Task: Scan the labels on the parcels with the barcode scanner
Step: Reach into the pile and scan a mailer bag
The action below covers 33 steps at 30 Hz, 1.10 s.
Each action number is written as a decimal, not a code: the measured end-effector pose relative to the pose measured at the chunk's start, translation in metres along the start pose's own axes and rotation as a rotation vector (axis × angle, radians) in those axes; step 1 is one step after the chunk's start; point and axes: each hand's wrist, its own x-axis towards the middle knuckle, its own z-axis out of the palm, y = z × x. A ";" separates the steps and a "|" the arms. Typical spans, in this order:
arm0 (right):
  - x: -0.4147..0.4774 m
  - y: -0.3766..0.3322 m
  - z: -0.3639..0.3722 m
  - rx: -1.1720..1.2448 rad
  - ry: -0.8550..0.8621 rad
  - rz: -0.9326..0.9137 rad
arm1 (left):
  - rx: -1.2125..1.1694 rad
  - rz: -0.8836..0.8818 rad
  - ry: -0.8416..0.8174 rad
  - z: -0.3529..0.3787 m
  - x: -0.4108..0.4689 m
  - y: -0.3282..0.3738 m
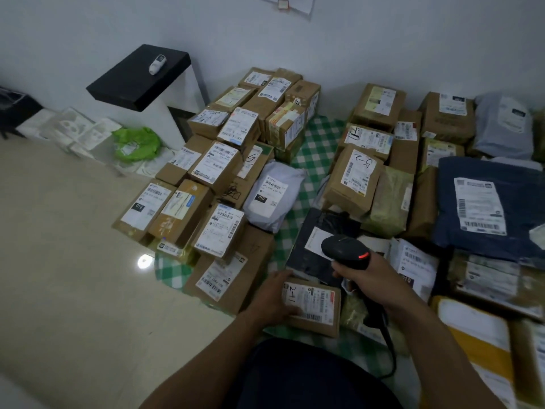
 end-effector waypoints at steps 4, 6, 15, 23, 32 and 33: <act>-0.009 0.007 0.002 0.022 0.013 -0.005 | 0.085 0.024 0.011 0.003 -0.003 -0.012; -0.011 0.014 0.002 0.009 0.020 -0.004 | 0.079 0.053 0.011 0.004 -0.007 -0.017; -0.013 0.041 0.003 0.022 0.020 0.053 | -0.146 0.037 -0.201 -0.003 -0.014 -0.025; -0.015 0.038 -0.008 0.090 0.128 -0.022 | -0.320 0.025 -0.321 -0.055 -0.033 0.014; -0.009 0.008 -0.002 0.305 0.252 -0.144 | -0.704 0.056 0.079 -0.065 -0.042 0.067; -0.009 0.006 -0.002 0.336 0.275 -0.143 | -0.672 0.063 0.070 -0.063 -0.040 0.068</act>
